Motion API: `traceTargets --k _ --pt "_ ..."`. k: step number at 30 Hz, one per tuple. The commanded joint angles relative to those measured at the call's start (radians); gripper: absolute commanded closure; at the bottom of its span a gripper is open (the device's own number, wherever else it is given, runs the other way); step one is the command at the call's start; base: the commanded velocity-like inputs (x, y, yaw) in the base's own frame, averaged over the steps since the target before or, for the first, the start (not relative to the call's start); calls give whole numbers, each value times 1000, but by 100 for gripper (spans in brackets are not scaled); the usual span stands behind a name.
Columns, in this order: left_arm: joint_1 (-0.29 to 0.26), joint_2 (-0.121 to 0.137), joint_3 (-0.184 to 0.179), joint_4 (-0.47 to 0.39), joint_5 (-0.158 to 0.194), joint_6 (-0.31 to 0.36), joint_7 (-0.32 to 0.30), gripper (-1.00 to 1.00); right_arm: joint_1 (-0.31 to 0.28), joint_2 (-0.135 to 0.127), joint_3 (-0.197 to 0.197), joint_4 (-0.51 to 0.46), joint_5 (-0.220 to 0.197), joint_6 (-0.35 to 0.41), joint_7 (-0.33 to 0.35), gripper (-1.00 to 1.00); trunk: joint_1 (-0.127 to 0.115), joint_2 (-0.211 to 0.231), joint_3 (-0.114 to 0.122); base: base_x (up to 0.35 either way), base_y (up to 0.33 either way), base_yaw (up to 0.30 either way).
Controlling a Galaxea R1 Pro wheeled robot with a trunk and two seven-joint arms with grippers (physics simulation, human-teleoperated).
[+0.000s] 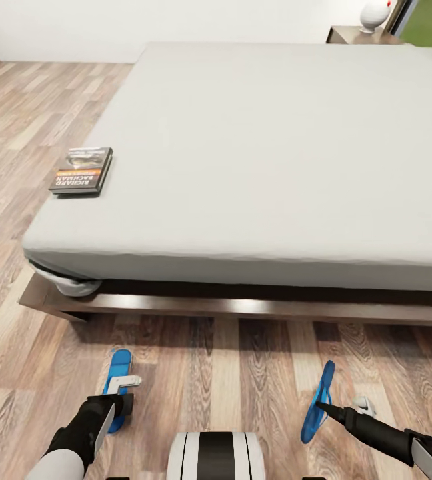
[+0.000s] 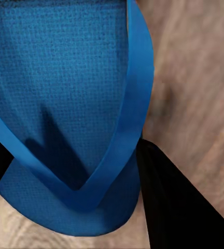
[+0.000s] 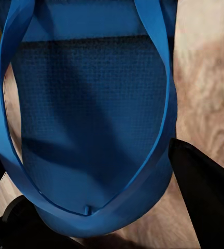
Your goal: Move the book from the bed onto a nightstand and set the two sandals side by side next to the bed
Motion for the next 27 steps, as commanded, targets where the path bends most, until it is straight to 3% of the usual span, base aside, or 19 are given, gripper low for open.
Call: traceTargets --k 1,7,19,27 --pt "-1 -1 6 -1 -8 3 -6 100 0 0 0 0 -6 10 3 100 0 0 -1 207 267 0" --pt "-1 -2 5 -2 -8 3 -6 100 0 0 0 0 -5 10 3 100 0 0 -1 192 223 0" --pt "-1 -4 5 -1 -8 3 -6 100 0 0 0 0 -6 10 3 100 0 0 -1 13 14 0" --pt "-1 -4 5 -1 -8 3 -6 100 0 0 0 0 -6 10 4 100 4 -2 -32 0 0 0"
